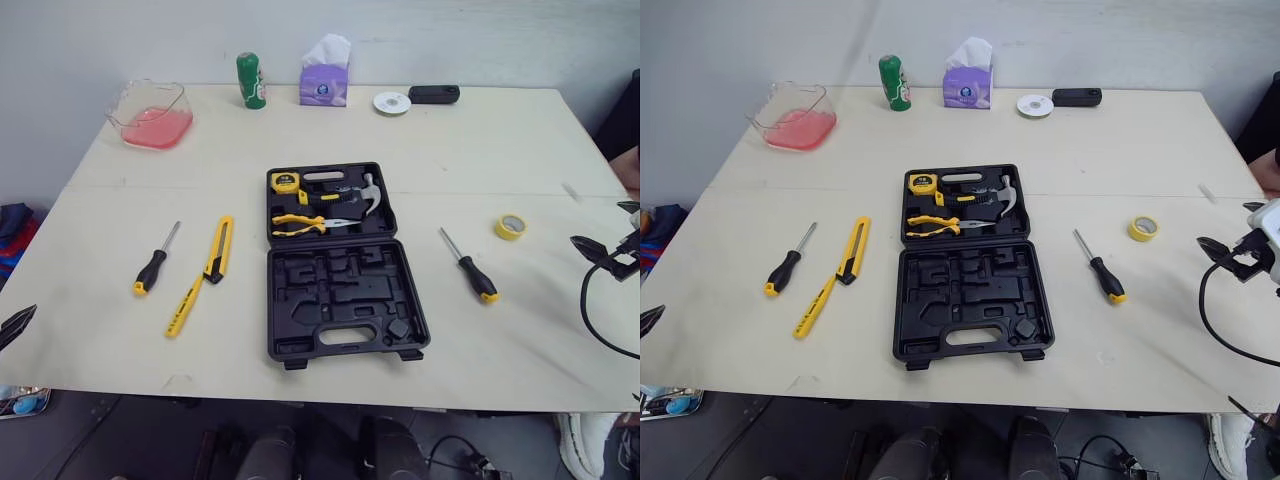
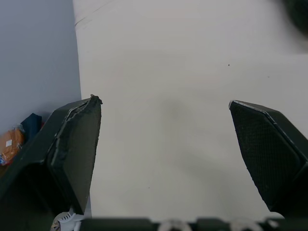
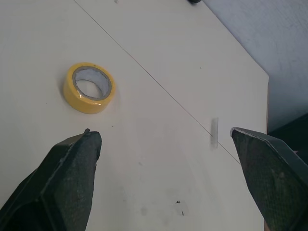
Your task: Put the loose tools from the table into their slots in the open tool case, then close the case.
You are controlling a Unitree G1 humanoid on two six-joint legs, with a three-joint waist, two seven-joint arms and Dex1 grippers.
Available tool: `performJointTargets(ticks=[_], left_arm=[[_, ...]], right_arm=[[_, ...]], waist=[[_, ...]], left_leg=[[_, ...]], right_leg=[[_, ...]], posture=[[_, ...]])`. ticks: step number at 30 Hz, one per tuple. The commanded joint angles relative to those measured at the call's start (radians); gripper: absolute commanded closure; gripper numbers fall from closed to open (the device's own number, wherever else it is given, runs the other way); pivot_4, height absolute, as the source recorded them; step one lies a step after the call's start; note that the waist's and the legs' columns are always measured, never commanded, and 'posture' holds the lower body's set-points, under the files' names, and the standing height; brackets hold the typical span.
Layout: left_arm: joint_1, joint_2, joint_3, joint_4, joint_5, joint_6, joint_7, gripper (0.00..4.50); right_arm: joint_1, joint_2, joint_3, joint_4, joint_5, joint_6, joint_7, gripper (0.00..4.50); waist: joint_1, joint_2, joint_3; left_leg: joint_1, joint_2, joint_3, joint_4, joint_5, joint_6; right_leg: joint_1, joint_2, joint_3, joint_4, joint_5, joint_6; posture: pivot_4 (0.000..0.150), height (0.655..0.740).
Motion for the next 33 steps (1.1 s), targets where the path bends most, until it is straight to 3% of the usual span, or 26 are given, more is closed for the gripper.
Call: performJointTargets(ticks=[1, 4, 33], left_arm=[[0.006, 0.011, 0.013, -0.012, -0.022, 0.008, -0.017, 0.03], [0.004, 0.013, 0.016, -0.027, -0.06, 0.064, -0.07, 0.03], [-0.051, -0.003, -0.012, -0.085, -0.059, 0.078, -0.069, 0.03]], right_arm=[[-0.001, -0.023, -0.029, -0.024, 0.023, -0.011, -0.005, 0.0], [-0.006, -0.018, -0.025, -0.023, 0.018, -0.012, -0.006, 0.0], [0.027, 0.02, -0.03, -0.113, 0.062, 0.013, 0.049, 0.0]], waist=[[0.0, 0.0, 0.0], [0.0, 0.0, 0.0], [0.001, 0.0, 0.0]], left_leg=[[0.0, 0.0, 0.0, 0.0, 0.0, 0.0], [0.0, 0.0, 0.0, 0.0, 0.0, 0.0], [0.0, 0.0, 0.0, 0.0, 0.0, 0.0]], right_leg=[[0.0, 0.0, 0.0, 0.0, 0.0, 0.0], [0.0, 0.0, 0.0, 0.0, 0.0, 0.0], [0.0, 0.001, 0.0, 0.0, 0.0, 0.0]], posture=[[0.15, 0.74], [0.15, 0.74], [0.15, 0.74]])
